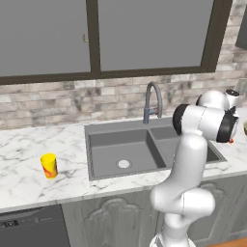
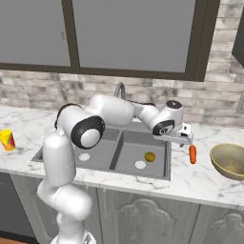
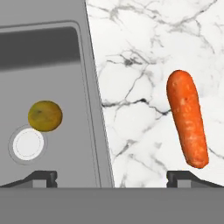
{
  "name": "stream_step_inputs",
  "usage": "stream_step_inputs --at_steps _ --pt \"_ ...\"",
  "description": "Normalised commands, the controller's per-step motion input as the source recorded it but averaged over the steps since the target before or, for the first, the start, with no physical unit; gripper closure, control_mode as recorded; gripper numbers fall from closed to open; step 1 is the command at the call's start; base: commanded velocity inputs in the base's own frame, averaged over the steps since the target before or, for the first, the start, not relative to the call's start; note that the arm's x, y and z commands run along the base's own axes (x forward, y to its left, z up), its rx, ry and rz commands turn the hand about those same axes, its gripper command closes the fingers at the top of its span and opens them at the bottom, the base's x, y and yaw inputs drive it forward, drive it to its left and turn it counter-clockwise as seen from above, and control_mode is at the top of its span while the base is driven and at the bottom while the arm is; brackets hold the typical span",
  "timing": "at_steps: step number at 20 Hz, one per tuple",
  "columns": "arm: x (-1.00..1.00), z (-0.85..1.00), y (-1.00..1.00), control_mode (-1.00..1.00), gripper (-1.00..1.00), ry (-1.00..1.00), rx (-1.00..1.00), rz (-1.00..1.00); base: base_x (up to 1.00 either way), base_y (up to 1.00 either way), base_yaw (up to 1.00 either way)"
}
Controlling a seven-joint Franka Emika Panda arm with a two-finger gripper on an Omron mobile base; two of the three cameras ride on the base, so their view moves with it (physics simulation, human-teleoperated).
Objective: Remove the carrot and orange from the sink. Then move the bowl and cup from the counter to the sink for washing.
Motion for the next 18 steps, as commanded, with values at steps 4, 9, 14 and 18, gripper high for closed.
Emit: stream_step_inputs --at_steps 4,9,14,18 --pt "0.00 0.00 0.47 -1.00 -1.00 0.00 0.00 -0.05 0.00 0.00 0.00" --pt "0.00 0.00 0.43 -1.00 -1.00 0.01 0.00 -0.05 0.00 0.00 0.00" --pt "0.01 -0.02 0.37 -1.00 -1.00 0.04 0.00 -0.04 0.00 0.00 0.00" --pt "0.07 -0.07 0.34 -1.00 -1.00 0.00 0.00 0.00 0.00 0.00 0.00"
